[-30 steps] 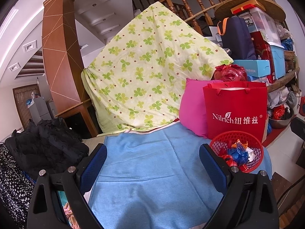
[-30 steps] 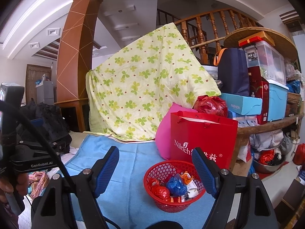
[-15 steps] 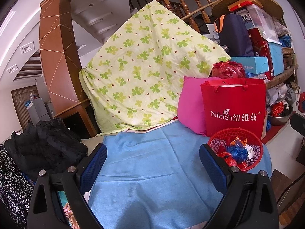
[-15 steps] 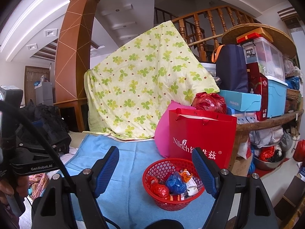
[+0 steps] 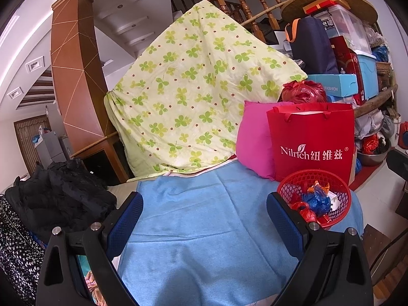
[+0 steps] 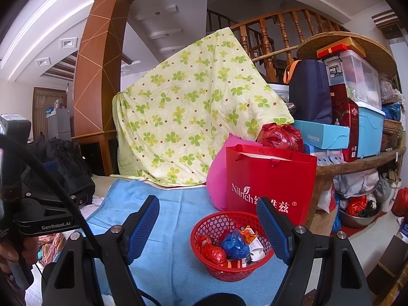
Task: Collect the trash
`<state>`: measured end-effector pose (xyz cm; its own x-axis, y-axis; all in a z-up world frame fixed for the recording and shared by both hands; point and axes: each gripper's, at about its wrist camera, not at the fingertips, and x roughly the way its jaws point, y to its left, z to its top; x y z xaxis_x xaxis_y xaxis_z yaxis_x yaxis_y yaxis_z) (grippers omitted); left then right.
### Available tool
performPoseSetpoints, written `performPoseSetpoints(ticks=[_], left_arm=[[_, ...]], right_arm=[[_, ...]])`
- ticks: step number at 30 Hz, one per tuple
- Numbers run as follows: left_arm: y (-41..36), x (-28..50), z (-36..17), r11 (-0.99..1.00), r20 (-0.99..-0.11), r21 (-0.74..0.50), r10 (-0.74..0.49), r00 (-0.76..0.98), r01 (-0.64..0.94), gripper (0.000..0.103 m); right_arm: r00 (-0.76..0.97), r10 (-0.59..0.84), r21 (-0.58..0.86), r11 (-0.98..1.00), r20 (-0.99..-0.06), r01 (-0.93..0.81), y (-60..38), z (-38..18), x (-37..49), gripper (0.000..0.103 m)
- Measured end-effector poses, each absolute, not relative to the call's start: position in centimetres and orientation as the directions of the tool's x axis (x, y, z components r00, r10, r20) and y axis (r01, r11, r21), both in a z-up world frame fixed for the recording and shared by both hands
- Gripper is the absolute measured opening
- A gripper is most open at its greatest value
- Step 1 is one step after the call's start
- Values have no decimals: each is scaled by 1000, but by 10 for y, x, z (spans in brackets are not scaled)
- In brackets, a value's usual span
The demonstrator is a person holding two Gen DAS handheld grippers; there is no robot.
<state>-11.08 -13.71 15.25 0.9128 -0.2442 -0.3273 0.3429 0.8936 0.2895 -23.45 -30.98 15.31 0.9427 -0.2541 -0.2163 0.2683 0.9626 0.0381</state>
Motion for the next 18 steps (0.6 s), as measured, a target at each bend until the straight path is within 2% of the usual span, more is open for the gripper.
performPoseSetpoints(ticks=[18], left_arm=[[-137, -112, 149, 884, -332, 301, -254, 908, 357, 97]], right_arm=[[942, -255, 34, 963, -218, 269, -313, 153, -233, 82]])
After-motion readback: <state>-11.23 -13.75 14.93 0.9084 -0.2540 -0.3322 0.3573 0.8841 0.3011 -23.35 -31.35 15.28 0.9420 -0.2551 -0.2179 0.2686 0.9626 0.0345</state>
